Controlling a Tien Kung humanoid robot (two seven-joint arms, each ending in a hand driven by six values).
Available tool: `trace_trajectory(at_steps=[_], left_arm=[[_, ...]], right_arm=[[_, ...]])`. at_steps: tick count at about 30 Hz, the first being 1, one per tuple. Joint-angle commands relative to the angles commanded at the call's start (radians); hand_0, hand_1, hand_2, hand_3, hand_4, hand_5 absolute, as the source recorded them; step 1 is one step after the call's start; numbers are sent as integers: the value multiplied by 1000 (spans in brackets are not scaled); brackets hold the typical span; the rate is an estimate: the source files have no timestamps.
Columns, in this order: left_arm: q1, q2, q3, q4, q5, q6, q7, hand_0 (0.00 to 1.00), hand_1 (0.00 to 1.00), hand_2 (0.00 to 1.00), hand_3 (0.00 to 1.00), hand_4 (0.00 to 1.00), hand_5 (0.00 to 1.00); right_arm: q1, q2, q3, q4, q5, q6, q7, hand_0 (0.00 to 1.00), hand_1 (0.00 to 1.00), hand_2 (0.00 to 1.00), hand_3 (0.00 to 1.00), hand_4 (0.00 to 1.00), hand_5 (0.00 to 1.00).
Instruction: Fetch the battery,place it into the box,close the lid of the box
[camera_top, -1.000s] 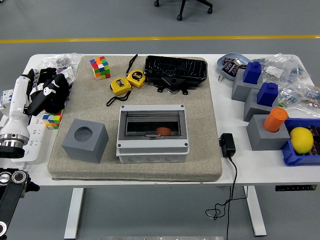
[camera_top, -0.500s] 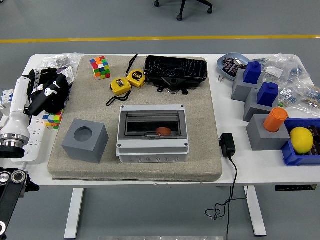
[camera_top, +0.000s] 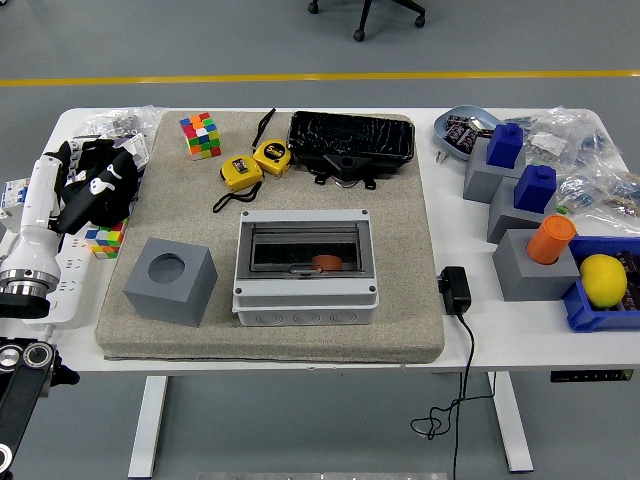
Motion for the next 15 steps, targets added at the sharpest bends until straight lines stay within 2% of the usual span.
trace_trajectory(at_steps=[3,4,9,10,15], left_arm=[[-2,3,-2,-3,1,-2,3,713,740,722,665,998,763],[-3,4,-2,-4,1,-2,4,762,747,719,665,998,764],[-4,3,-7,-2,1,-2,3,762,747,719,665,998,764],[-4,3,-8,-2,1,-2,3,797,774,729,667,998,764],[-5,-1,-8,-1,0,-3,3,797,774,729,667,998,764]], right_arm=[[0,-1,2,0,-3,-2,1,816,793,766,775,998,998],[0,-1,2,-1,-3,-2,1,817,795,767,776,998,998],[2,-2,4,-1,-4,-1,0,817,795,767,776,998,998],[2,-1,5,-1,-5,-1,0,816,795,768,775,998,998],[3,0,9,-1,-6,0,0,816,795,768,775,998,998]])
